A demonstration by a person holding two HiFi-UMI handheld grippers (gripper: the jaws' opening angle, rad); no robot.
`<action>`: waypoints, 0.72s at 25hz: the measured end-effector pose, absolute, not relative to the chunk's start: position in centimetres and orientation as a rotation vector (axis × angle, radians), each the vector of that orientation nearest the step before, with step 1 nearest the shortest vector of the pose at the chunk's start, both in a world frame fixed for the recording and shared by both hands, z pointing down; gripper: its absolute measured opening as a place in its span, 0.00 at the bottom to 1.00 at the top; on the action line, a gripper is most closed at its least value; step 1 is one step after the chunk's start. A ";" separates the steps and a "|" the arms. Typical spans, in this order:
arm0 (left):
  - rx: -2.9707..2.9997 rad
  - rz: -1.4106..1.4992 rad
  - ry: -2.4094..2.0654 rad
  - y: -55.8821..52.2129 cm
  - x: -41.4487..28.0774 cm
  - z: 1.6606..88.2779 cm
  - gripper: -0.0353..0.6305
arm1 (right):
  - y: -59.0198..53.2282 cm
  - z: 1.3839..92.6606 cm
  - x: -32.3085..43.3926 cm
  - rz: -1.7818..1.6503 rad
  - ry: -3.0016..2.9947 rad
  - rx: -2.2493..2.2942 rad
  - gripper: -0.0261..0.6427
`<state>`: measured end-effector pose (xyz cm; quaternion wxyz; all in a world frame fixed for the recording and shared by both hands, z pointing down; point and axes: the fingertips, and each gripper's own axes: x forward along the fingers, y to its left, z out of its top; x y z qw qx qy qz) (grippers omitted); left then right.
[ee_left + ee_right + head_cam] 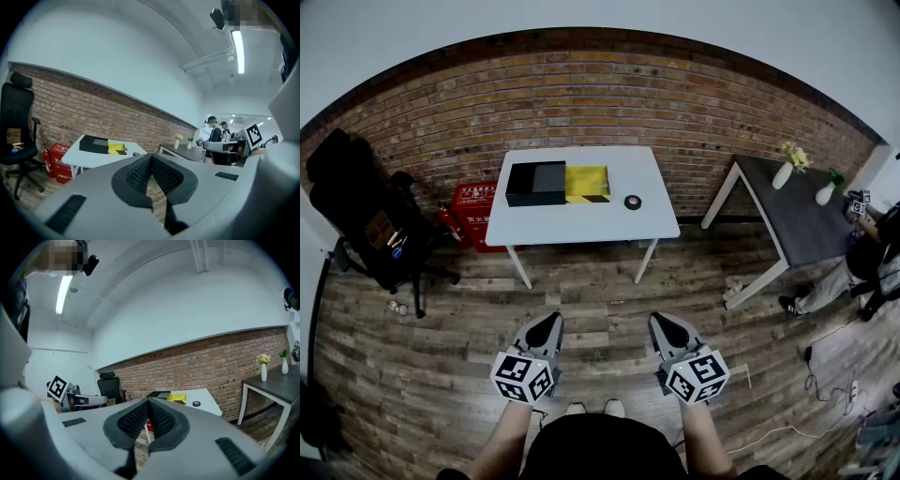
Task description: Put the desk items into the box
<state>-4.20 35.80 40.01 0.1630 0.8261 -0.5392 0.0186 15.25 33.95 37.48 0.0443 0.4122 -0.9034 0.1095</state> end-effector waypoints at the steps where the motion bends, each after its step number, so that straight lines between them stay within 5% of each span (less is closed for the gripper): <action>1: 2.355 0.052 -1.539 36.0 -4.4 40.0 0.07 | 34.1 37.4 15.0 0.332 -2.763 1.259 0.07; 18: 2.364 0.045 -1.518 37.4 -8.0 40.3 0.07 | 35.1 37.3 12.3 0.335 -2.760 1.305 0.07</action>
